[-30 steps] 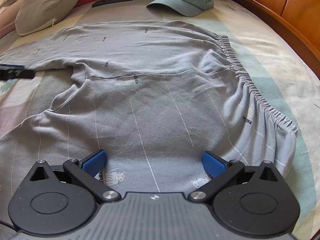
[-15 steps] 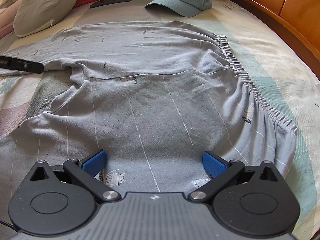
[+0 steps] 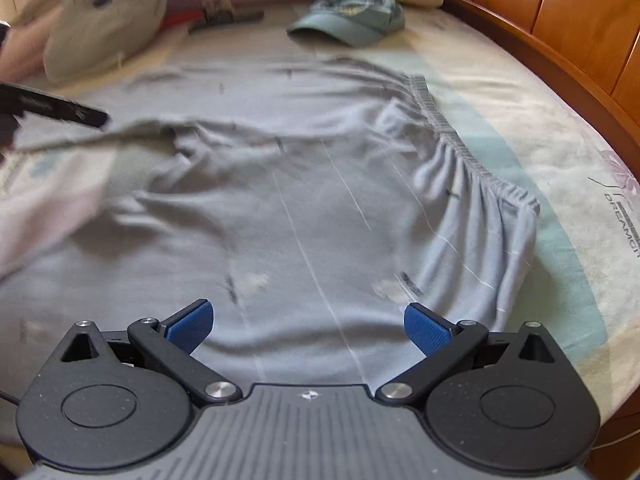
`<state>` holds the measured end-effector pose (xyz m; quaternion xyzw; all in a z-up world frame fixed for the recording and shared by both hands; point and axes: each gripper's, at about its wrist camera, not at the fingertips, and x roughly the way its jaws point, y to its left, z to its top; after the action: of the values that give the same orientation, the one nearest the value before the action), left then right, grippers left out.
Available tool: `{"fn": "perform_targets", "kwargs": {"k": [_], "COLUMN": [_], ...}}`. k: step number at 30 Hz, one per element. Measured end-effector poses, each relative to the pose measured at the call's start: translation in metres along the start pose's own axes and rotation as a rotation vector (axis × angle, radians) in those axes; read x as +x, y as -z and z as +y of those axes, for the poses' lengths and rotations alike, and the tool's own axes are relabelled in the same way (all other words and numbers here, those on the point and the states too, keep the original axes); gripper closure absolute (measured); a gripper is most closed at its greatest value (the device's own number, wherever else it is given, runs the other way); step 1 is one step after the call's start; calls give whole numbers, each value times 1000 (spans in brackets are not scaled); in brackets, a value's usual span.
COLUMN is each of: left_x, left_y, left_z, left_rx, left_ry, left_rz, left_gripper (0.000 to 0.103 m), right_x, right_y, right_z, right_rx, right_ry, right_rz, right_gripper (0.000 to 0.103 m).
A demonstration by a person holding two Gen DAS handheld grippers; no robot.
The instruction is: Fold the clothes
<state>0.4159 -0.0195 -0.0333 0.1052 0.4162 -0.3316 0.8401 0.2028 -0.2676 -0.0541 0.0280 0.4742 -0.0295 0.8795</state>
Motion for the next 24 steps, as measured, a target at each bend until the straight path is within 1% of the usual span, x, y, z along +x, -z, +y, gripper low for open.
{"fn": "perform_targets", "kwargs": {"k": [2, 4, 8, 10, 14, 17, 21, 24], "left_x": [-1, -5, -15, -22, -39, -49, -56, -59], "left_y": [-1, 1, 6, 10, 16, 20, 29, 33], "left_z": [-15, -27, -45, -50, -55, -54, -53, -57], "left_rx": [24, 40, 57, 60, 60, 43, -5, -48], "left_ry": [31, 61, 110, 113, 92, 65, 4, -10], "left_rz": [-14, -25, -42, -48, -62, -67, -66, -68], "left_gripper": [9, 9, 9, 9, 9, 9, 9, 9], "right_x": [4, 14, 6, 1, -3, 9, 8, -2], "right_y": [-1, 4, 9, 6, -2, -2, 12, 7], "right_z": [5, 9, 3, 3, 4, 7, -4, -23], "right_rx": [2, -24, 18, 5, -13, -28, -42, -22], "right_ry": [-9, 3, 18, 11, -14, -32, -60, -42], "right_rz": [25, 80, 103, 79, 40, 62, 75, 67], "right_gripper": [0, 0, 0, 0, 0, 0, 0, 0]}}
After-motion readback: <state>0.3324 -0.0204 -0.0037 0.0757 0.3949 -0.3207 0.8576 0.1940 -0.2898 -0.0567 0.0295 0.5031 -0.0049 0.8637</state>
